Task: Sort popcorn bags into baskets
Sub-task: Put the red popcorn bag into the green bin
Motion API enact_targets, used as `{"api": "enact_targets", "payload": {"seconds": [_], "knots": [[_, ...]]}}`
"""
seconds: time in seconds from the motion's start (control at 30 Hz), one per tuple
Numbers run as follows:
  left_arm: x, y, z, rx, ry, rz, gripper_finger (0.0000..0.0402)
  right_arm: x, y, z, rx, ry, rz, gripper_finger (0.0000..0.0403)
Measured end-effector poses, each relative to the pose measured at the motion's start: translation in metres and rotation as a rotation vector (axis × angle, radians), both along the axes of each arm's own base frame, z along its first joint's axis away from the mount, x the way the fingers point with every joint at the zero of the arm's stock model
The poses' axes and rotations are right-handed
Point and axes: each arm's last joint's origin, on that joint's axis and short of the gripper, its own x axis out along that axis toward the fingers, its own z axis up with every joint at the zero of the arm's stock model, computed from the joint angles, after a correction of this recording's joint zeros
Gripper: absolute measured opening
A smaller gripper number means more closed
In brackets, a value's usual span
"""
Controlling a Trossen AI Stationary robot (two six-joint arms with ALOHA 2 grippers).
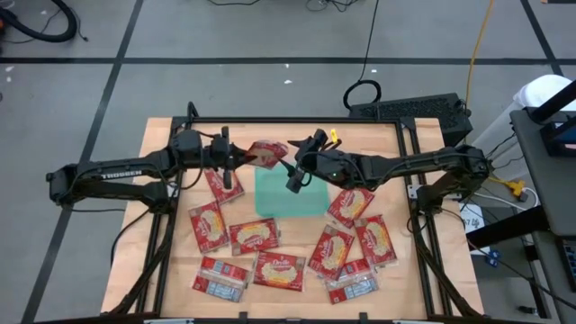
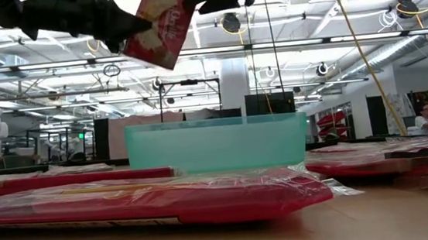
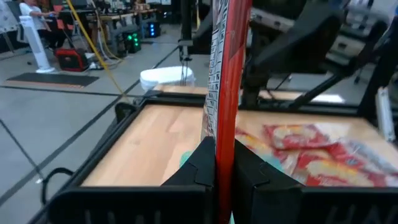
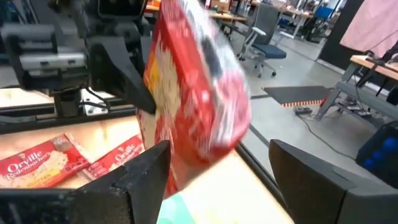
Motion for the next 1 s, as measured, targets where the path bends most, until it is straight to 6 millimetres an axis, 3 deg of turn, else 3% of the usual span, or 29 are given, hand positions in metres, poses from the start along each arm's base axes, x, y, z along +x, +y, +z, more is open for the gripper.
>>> {"api": "enact_targets", "payload": {"seconds": [0.3,0.57,0.73,1.0], "knots": [[0.004,-0.008,0.006,-0.049,-0.072,-0.045,0.0018,-0.002,0.005,-0.007,0.027,0.058,0.009,0.0267],[0.028,-0.019,0.001,-0.072,-0.15,-0.122,0.0025,0.002,0.012,-0.004,0.15,-0.039,0.171,0.0253],[0.041,-0.03,-0.001,-0.032,-0.212,-0.182,0.0018,0.001,0.022,-0.011,0.162,-0.062,0.196,0.0207],[0.043,-0.032,0.003,-0.019,-0.268,-0.198,0.0025,-0.003,0.031,-0.008,0.166,-0.059,0.217,0.0088]]}}
